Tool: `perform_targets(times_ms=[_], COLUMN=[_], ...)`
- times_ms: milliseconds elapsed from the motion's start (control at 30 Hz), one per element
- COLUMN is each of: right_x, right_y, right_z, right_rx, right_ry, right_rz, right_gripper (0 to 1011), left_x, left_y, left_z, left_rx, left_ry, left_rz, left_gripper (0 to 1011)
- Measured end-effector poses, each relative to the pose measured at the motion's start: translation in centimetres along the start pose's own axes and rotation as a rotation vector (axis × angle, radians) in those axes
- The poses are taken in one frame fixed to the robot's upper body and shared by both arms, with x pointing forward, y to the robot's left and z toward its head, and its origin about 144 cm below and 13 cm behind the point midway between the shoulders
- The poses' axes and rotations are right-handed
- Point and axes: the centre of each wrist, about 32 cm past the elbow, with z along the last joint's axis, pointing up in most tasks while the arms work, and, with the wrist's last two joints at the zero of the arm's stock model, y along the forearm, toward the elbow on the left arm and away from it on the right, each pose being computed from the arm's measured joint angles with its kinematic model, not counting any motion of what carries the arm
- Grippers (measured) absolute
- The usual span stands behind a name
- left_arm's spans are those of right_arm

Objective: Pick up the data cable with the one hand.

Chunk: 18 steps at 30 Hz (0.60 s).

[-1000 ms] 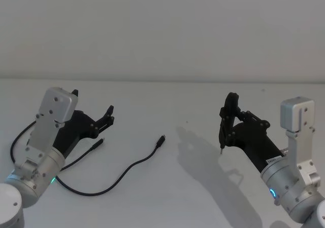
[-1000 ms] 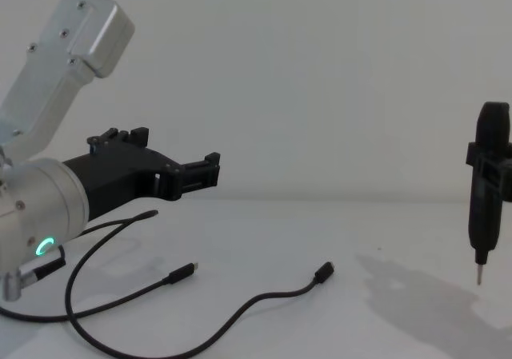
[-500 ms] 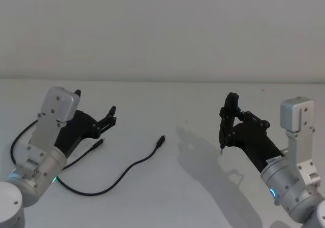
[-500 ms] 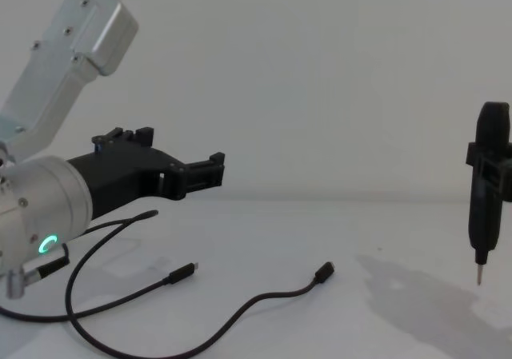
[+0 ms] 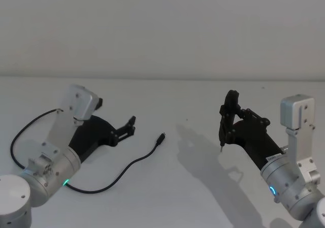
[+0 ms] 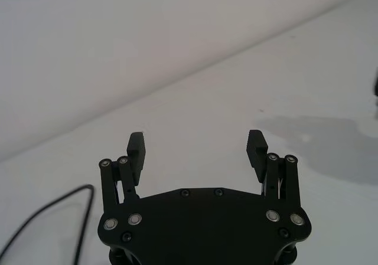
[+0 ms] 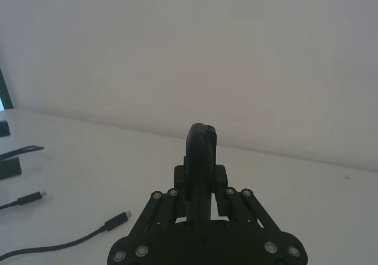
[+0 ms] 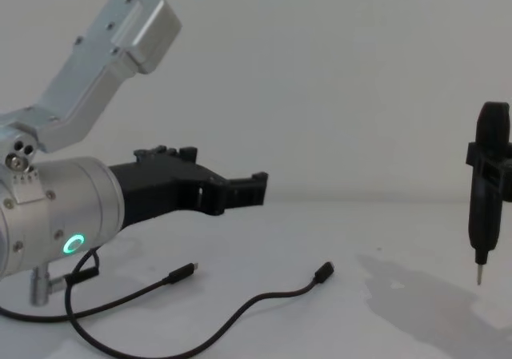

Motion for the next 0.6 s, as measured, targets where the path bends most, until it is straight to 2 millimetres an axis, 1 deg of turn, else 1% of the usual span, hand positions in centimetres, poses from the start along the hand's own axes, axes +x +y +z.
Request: perform_targets(times_ms=[300,600], right_x=[0.0,0.0], right_y=[0.0,0.0], right_z=[0.0,0.0], right_rx=[0.000,0.000], right_ry=[0.000,0.000], right_rz=[0.000,0.000], right_gripper=[275,275], left_x=[-0.2,0.6], left_y=[0.6,1.2], left_z=[0.6,0.6], left_rx=[0.068,0.130], left_ry=[0.041,0.056], left_rz=[-0.089,-0.185], left_gripper=[1001,1001])
